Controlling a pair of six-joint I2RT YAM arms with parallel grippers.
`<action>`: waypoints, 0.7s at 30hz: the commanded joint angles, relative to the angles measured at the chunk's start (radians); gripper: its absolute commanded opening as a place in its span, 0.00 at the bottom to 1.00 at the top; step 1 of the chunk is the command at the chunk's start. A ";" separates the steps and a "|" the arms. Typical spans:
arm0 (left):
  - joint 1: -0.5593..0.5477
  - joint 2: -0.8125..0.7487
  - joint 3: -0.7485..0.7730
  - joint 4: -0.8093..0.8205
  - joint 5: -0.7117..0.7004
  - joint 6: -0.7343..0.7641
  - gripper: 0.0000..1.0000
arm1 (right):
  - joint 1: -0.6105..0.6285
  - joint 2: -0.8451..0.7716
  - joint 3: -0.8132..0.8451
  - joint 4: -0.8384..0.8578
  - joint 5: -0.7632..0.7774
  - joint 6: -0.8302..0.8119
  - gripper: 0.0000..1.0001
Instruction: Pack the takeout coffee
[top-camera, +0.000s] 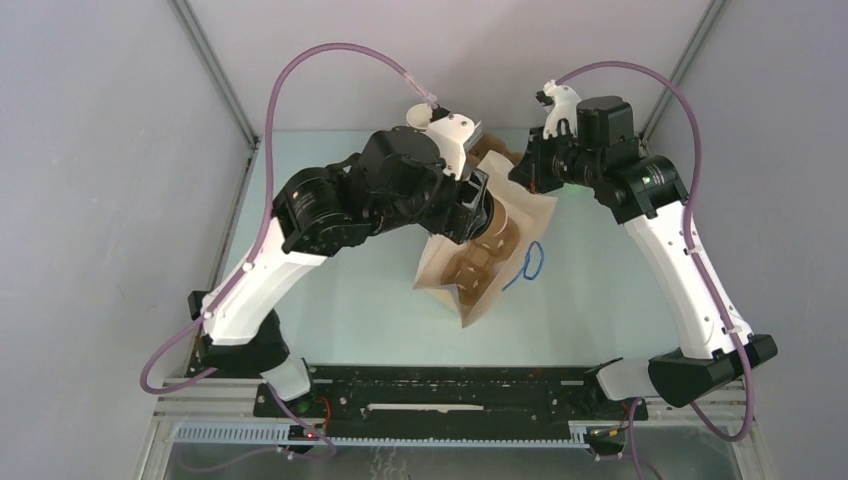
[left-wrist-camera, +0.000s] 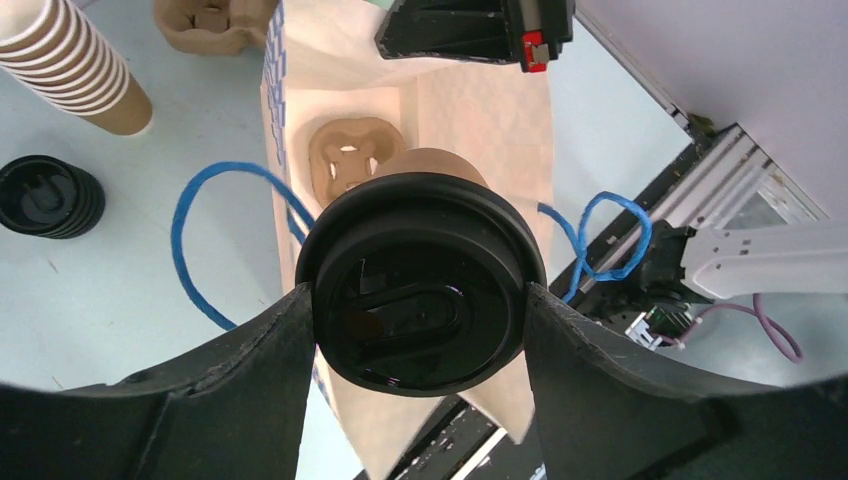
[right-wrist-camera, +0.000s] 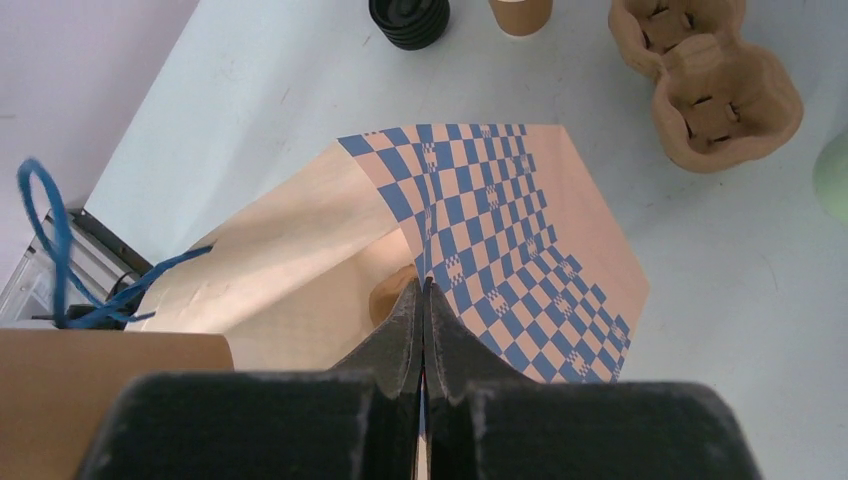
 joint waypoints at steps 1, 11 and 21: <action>-0.004 -0.029 -0.004 0.030 -0.082 0.013 0.45 | 0.008 -0.018 0.019 0.055 -0.036 0.008 0.00; -0.020 0.043 -0.029 0.017 -0.082 0.050 0.43 | 0.010 -0.013 0.028 0.057 -0.053 0.037 0.00; -0.033 0.117 -0.039 -0.011 -0.148 0.071 0.44 | 0.007 -0.001 0.025 0.063 -0.118 0.041 0.00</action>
